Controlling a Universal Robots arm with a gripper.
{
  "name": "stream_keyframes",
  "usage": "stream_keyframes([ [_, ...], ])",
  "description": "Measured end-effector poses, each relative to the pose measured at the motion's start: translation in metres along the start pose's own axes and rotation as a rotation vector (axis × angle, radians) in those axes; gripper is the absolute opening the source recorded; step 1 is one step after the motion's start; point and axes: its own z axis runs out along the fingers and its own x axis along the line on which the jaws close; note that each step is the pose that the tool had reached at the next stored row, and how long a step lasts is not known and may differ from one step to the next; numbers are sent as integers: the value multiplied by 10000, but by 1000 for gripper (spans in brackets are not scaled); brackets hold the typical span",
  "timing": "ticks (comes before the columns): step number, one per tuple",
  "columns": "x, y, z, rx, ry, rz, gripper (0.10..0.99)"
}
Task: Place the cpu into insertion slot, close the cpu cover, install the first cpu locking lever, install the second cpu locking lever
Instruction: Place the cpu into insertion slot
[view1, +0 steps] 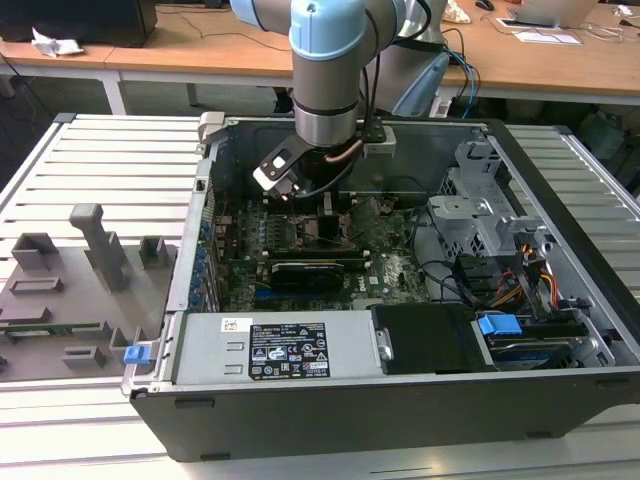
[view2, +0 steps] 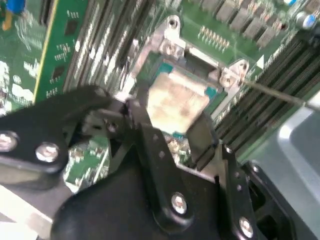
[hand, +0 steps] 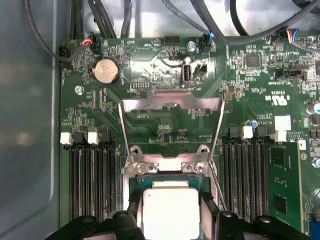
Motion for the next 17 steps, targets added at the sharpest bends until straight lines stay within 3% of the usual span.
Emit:
stream_keyframes([
  [1, -1, -1, -1, 2, -2, 1, 612],
  [8, -1, 3, -67, 16, -6, 5, 612],
  [13, 0, 18, -128, 95, -9, 9, 600],
  [17, 0, 39, -137, 208, -13, 15, 349],
])
